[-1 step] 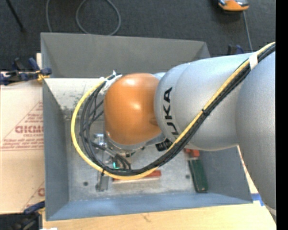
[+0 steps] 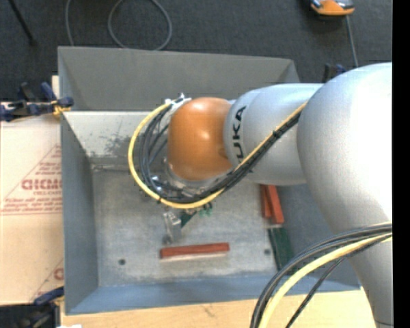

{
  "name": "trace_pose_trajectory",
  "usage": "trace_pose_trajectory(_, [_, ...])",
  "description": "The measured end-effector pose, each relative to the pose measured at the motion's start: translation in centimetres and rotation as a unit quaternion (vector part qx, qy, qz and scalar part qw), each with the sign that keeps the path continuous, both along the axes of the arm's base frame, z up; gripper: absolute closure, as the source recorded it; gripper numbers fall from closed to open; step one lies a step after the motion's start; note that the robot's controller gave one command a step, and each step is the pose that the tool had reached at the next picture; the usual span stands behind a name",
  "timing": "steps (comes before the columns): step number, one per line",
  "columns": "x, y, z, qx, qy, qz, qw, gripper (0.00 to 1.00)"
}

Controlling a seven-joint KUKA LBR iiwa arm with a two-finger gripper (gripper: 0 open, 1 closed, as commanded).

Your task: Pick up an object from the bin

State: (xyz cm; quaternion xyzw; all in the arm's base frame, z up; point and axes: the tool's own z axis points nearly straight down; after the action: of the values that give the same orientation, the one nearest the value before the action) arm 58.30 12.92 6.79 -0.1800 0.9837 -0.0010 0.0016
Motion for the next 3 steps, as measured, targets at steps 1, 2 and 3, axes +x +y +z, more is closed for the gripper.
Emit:
trace_pose_trajectory(1, [-0.51,-6.38,0.26,-0.001,0.0008,0.035,0.9994,0.0])
trace_pose_trajectory(2, [-0.4,-6.39,0.33,0.002,0.0001,0.032,0.9995,0.0])
trace_pose_trajectory(3, [-0.27,-6.39,0.4,0.002,-0.0007,0.028,0.9996,0.0])
